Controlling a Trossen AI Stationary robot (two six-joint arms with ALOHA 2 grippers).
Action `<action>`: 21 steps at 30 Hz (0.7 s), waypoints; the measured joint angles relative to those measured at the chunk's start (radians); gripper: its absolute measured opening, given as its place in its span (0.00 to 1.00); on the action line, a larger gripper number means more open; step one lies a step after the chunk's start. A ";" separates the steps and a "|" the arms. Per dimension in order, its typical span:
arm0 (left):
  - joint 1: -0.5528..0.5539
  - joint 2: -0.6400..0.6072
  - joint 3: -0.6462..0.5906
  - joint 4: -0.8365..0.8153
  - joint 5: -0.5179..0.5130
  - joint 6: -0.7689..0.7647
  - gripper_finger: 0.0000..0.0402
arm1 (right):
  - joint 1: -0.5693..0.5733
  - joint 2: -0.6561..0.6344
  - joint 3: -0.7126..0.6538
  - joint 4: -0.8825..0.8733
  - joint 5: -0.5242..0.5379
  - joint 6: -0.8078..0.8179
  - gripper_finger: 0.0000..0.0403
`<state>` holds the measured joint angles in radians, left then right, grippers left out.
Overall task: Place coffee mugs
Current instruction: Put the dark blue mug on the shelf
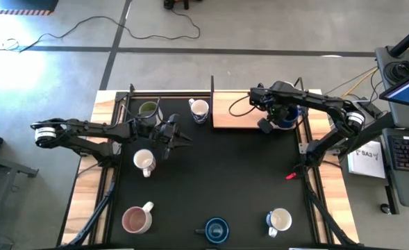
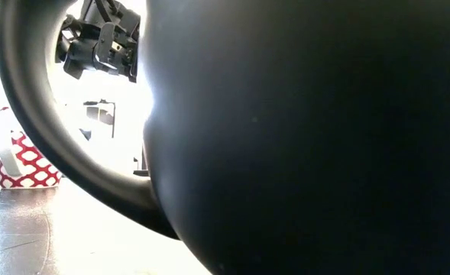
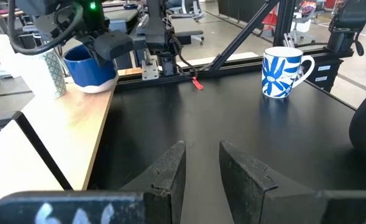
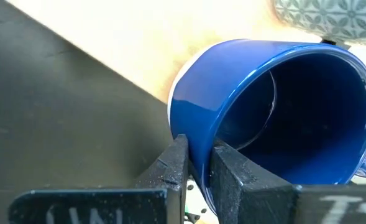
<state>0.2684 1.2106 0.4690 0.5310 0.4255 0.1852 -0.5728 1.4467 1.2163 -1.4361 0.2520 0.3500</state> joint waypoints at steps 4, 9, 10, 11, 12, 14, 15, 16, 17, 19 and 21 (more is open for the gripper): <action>0.000 0.000 0.000 0.000 -0.012 0.000 0.20 | -0.024 0.000 -0.015 0.000 -0.007 -0.010 0.10; 0.000 0.000 0.000 0.000 -0.025 0.000 0.20 | -0.036 -0.001 -0.037 0.004 0.001 -0.010 0.10; 0.000 0.000 0.000 0.000 -0.026 0.000 0.20 | -0.036 -0.001 -0.040 0.005 0.002 -0.011 0.09; 0.000 0.000 0.000 0.000 -0.027 0.000 0.20 | -0.035 -0.001 -0.040 0.006 0.004 -0.011 0.09; 0.000 0.000 0.000 0.000 -0.027 0.000 0.20 | -0.035 -0.001 -0.040 0.008 0.010 -0.011 0.09; 0.000 0.000 0.000 0.000 -0.027 0.000 0.20 | -0.035 -0.001 -0.041 0.013 0.024 -0.012 0.09; 0.000 0.000 0.000 0.000 -0.027 0.000 0.20 | -0.036 -0.001 -0.041 0.018 0.030 -0.014 0.09; 0.000 0.000 0.000 0.000 -0.027 0.000 0.20 | -0.037 -0.001 -0.041 0.021 0.034 -0.015 0.09; 0.000 0.000 0.000 0.000 -0.027 -0.001 0.20 | -0.037 -0.001 -0.041 0.023 0.035 -0.016 0.09; 0.000 0.000 0.000 0.000 -0.027 -0.003 0.20 | -0.037 -0.001 -0.041 0.028 0.036 -0.019 0.10; 0.000 0.000 0.000 0.000 -0.027 -0.003 0.20 | -0.037 -0.001 -0.041 0.031 0.039 -0.022 0.11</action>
<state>0.2684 1.2106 0.4690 0.5308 0.3988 0.1822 -0.6094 1.4460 1.1751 -1.4052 0.2914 0.3283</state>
